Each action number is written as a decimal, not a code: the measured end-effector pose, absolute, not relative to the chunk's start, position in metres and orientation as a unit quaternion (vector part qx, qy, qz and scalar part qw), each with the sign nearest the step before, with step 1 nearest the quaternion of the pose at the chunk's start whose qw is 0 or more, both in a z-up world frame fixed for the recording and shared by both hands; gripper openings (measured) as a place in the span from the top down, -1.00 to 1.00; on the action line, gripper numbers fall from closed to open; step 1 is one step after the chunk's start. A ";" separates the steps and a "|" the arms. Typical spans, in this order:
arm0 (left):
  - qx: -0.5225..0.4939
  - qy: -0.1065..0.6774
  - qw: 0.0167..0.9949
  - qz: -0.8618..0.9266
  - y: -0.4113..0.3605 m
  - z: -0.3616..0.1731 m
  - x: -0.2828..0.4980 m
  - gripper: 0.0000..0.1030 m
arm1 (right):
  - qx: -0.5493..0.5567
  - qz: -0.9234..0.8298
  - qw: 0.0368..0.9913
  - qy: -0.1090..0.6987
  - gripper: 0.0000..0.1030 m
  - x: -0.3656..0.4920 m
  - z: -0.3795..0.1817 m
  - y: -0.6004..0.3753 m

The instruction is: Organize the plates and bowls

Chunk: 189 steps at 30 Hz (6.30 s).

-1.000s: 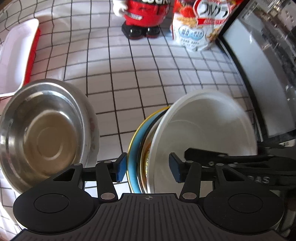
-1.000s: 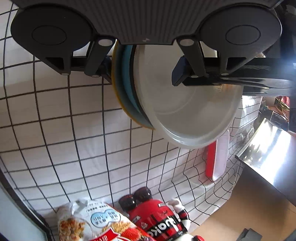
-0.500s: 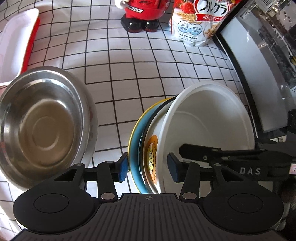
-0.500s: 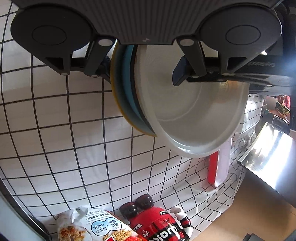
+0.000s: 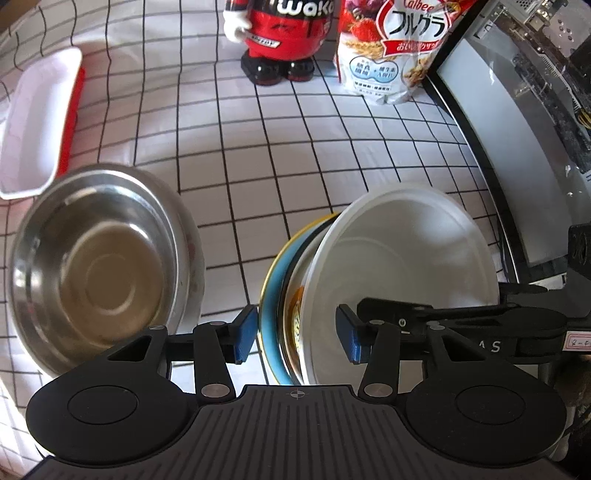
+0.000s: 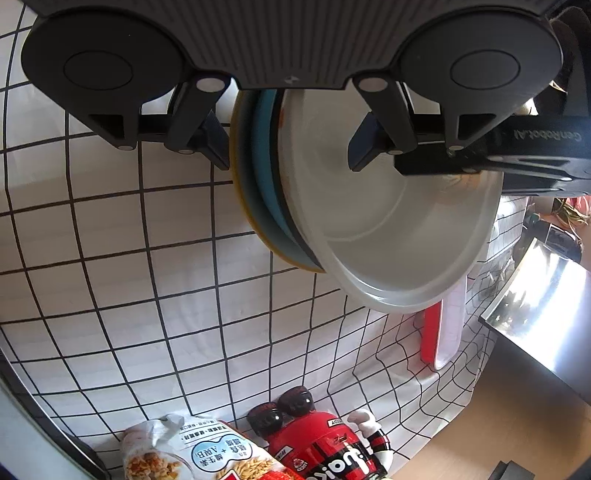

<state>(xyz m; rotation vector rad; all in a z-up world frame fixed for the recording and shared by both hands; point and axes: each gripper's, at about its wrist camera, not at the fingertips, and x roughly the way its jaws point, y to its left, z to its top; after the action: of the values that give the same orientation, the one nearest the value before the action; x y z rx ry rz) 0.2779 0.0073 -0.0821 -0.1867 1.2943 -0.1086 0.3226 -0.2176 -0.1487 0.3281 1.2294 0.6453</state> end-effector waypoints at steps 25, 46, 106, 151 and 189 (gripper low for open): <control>-0.066 0.604 0.793 -0.046 0.002 -0.084 0.279 -0.01 | 0.159 0.292 0.755 0.566 -0.35 0.316 -0.154 -0.220; -0.092 0.612 0.783 -0.061 0.007 -0.088 0.284 -0.11 | 0.201 0.290 0.732 0.582 -0.27 0.317 -0.155 -0.223; -0.139 0.633 0.756 -0.095 0.021 -0.104 0.283 -0.10 | 0.192 0.265 0.728 0.602 -0.26 0.318 -0.158 -0.223; -0.114 0.664 0.727 -0.129 0.019 -0.111 0.304 -0.13 | 0.264 0.226 0.695 0.629 -0.18 0.314 -0.164 -0.226; -0.245 0.577 0.779 -0.034 0.217 -0.058 0.251 -0.15 | 0.089 0.337 0.692 0.632 -0.17 0.339 -0.081 -0.009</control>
<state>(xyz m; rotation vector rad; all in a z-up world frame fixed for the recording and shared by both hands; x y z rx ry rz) 0.2512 0.2174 -0.0583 -0.5293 1.2465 -0.0742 0.3391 -0.0092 -0.0809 0.1987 1.4122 0.7538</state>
